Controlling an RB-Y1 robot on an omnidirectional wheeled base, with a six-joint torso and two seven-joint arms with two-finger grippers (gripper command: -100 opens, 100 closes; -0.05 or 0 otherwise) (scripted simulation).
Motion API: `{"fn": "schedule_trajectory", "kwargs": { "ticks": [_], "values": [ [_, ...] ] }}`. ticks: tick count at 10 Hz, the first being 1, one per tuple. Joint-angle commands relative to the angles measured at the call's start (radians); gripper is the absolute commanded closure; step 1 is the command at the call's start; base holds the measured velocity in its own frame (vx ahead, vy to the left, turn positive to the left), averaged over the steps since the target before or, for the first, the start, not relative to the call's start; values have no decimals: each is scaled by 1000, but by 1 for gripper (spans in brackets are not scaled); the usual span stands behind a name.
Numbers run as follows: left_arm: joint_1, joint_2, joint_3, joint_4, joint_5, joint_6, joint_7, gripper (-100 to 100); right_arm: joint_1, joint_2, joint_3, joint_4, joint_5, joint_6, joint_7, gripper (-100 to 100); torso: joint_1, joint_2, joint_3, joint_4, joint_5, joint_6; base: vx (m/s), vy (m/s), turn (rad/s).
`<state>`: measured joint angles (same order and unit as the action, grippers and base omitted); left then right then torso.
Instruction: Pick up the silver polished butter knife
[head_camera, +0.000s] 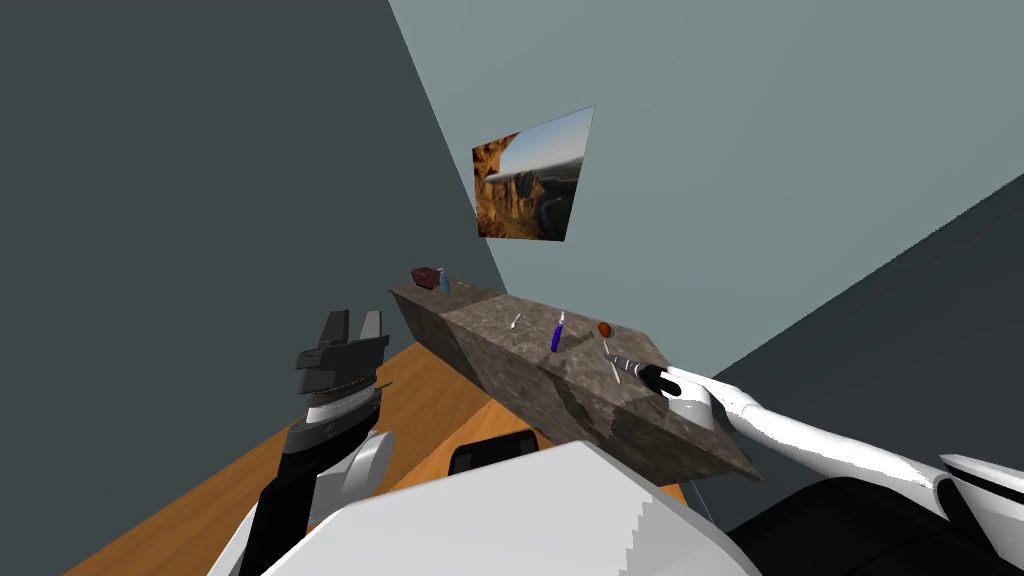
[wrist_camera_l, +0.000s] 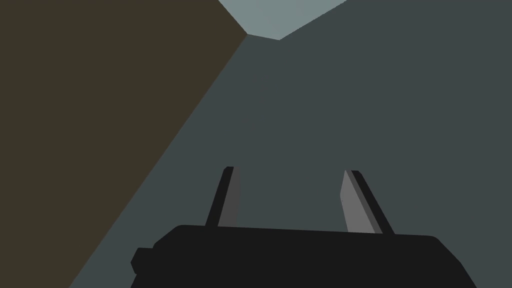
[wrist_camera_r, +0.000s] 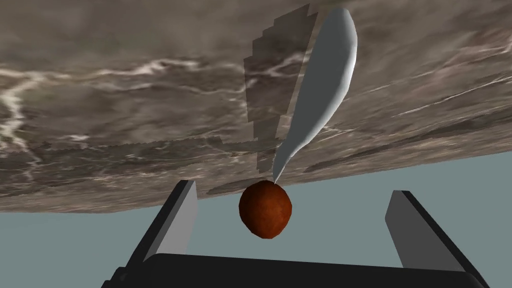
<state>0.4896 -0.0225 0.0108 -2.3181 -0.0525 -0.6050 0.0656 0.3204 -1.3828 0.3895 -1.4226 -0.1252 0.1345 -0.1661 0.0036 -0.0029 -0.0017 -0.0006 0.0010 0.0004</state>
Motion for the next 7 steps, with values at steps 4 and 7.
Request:
{"fn": "schedule_trajectory", "kwargs": {
  "ticks": [4,7],
  "values": [
    [0,0,0,0,0,0,0,0,63,-35,28,64,15,24,8,-100,2,-3,-2,-1,1,0,123,74,68],
    [0,0,0,0,0,0,0,0,60,-42,47,83,9,22,9,0,-1,1,1,0,0,0,57,25,34]
  ]
}}
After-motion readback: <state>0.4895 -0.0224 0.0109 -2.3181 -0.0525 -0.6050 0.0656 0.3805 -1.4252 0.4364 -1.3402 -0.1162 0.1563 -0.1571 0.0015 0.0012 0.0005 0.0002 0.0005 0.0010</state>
